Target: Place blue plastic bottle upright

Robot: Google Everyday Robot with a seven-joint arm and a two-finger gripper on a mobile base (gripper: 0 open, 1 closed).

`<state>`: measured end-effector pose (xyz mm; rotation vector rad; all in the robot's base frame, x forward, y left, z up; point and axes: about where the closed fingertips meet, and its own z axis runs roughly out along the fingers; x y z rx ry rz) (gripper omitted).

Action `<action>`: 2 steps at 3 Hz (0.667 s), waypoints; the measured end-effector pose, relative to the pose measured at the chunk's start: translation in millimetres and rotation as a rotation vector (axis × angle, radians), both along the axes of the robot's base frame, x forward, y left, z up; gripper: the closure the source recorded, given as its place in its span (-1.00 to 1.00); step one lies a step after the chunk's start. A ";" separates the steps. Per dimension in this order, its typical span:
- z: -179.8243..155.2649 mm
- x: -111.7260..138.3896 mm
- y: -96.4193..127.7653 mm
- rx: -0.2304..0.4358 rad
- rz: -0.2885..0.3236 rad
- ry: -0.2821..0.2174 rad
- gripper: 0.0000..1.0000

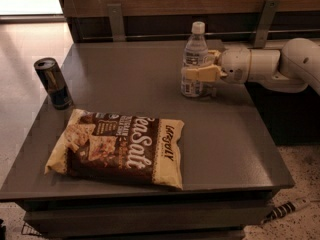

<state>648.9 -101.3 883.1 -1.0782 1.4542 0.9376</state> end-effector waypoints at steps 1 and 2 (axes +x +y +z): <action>1.0 0.0 -0.1 0.000 0.000 0.000 1.00; 1.2 0.0 0.0 0.000 0.000 0.000 0.68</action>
Offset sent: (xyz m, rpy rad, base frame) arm 0.0000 -0.0001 0.0010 0.0000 0.0001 -0.0002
